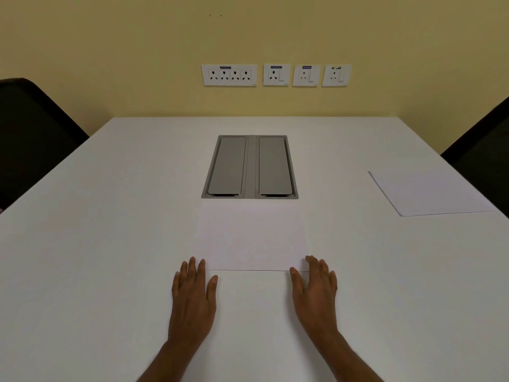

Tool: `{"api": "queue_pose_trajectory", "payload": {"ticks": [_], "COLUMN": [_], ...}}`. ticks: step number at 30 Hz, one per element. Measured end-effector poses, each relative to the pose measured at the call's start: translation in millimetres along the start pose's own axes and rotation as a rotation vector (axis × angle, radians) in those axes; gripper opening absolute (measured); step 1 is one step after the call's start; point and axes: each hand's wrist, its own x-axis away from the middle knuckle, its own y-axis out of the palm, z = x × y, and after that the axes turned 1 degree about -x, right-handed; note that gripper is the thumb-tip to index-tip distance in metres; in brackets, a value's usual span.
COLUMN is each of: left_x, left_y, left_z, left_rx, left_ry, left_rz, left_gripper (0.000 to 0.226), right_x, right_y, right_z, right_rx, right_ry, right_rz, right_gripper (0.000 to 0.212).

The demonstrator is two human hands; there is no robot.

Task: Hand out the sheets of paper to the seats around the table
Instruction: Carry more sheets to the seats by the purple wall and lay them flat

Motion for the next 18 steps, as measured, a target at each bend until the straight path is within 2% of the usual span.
{"api": "queue_pose_trajectory", "payload": {"ticks": [2, 6, 11, 14, 16, 18], "left_x": [3, 2, 3, 2, 2, 3], "left_y": [2, 5, 5, 5, 5, 4], "left_z": [-2, -3, -4, -5, -4, -4], "left_rx": [-0.027, -0.018, 0.002, 0.024, 0.033, 0.046], "left_ry": [0.030, -0.007, -0.012, -0.015, -0.011, -0.007], "left_rz": [0.016, 0.017, 0.012, 0.017, 0.024, 0.030], "left_gripper": [0.090, 0.064, 0.064, 0.064, 0.063, 0.061], "right_x": [-1, -1, -15, -26, -30, -29], "right_y": [4, 8, 9, 10, 11, 13], "right_z": [-4, -17, -37, -40, -40, -39], "right_rx": [-0.075, -0.336, -0.642, -0.755, -0.798, -0.850], "right_ry": [0.014, 0.125, 0.353, 0.521, 0.565, 0.596], "right_rz": [0.038, 0.108, 0.174, 0.132, 0.102, 0.085], "right_gripper": [0.044, 0.046, 0.057, 0.039, 0.027, 0.024]}}
